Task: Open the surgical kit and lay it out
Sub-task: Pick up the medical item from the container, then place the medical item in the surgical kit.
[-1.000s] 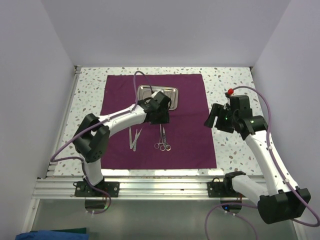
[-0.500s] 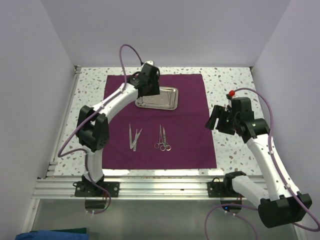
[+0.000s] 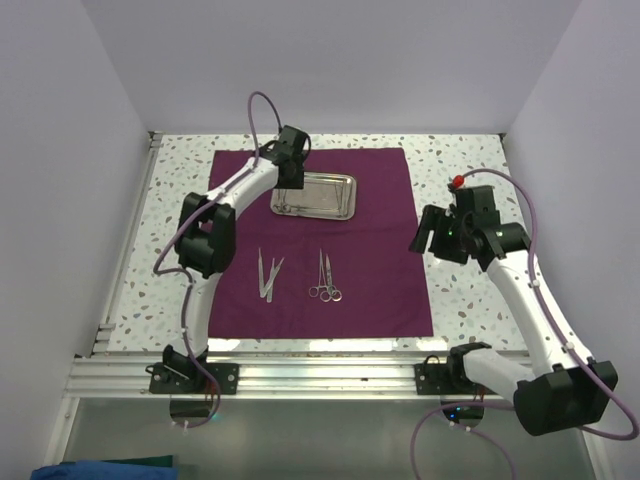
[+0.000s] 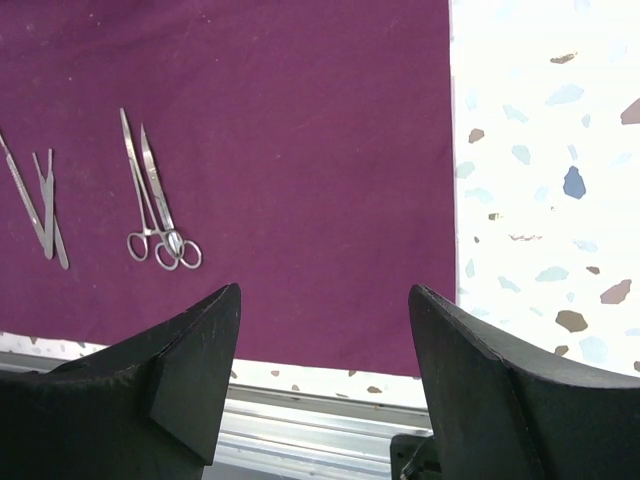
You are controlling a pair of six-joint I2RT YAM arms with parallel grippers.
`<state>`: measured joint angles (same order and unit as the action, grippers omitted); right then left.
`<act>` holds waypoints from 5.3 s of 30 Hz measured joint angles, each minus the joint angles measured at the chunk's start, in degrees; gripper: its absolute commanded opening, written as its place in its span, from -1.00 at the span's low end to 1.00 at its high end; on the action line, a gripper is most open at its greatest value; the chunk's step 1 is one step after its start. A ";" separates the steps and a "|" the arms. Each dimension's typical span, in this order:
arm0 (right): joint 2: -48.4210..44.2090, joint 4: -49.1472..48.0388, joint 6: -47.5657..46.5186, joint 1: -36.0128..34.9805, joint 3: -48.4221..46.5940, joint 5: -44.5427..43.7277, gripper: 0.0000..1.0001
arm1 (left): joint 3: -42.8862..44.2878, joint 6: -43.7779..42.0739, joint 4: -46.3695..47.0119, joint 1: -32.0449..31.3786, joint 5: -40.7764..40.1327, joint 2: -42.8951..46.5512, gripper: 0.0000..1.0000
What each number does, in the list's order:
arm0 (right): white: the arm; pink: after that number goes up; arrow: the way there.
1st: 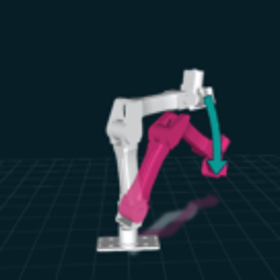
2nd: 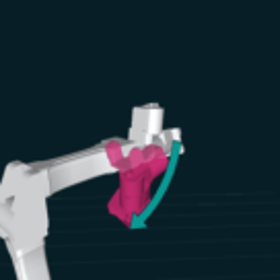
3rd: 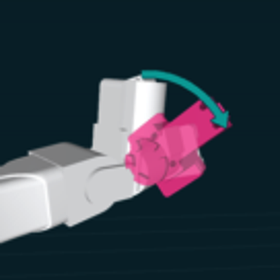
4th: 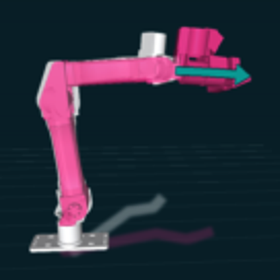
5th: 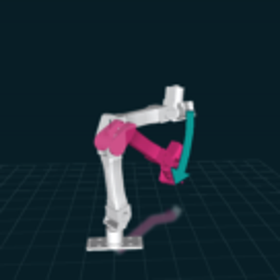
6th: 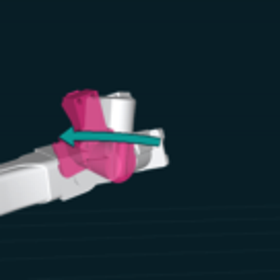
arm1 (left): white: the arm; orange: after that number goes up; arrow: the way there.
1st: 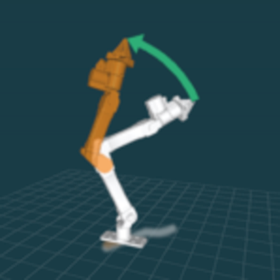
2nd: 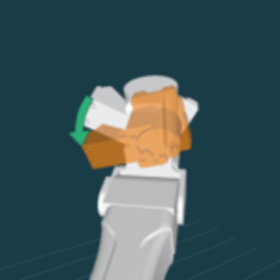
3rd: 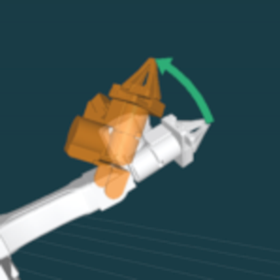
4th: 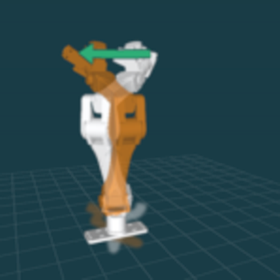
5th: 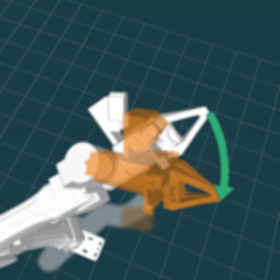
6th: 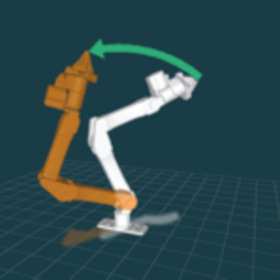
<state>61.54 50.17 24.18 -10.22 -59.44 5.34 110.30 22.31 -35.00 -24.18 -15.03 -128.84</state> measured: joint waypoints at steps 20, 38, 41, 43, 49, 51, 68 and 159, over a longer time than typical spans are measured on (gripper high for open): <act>5.35 -0.42 -0.02 0.00 -1.73 -1.40 0.44 | 3.50 -2.40 0.17 3.17 1.01 -6.64 -0.08; 6.78 -0.44 -0.02 0.00 -1.73 -1.64 0.44 | 7.13 -1.20 0.90 3.89 0.74 -9.84 -0.31; 6.84 -0.48 -0.02 -0.02 -1.73 -1.64 0.44 | 9.09 -0.52 0.17 3.91 -0.46 -11.02 -0.33; 7.10 -0.50 -0.02 0.00 -1.73 -1.64 0.44 | 10.36 -0.33 -0.35 3.91 -1.16 -11.82 -0.34; 7.98 -0.61 -0.02 0.00 -1.73 -1.64 0.44 | 12.24 -0.11 -1.11 3.91 -2.78 -13.03 -0.40; 8.11 -0.81 -0.02 0.00 -1.73 -1.64 0.44 | 12.37 0.28 -1.36 3.91 -2.97 -13.14 -0.41; 8.15 -2.43 -0.07 0.00 -1.03 -1.57 0.44 | 10.36 1.01 -0.76 2.93 -4.31 -12.70 -0.39; 3.91 -3.08 4.55 -0.44 -5.16 7.85 0.43 | -24.26 21.99 -5.27 -23.41 -3.21 27.74 0.32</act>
<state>65.45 47.09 28.73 -10.66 -64.60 13.19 86.04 44.29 -40.27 -47.59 -18.24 -101.10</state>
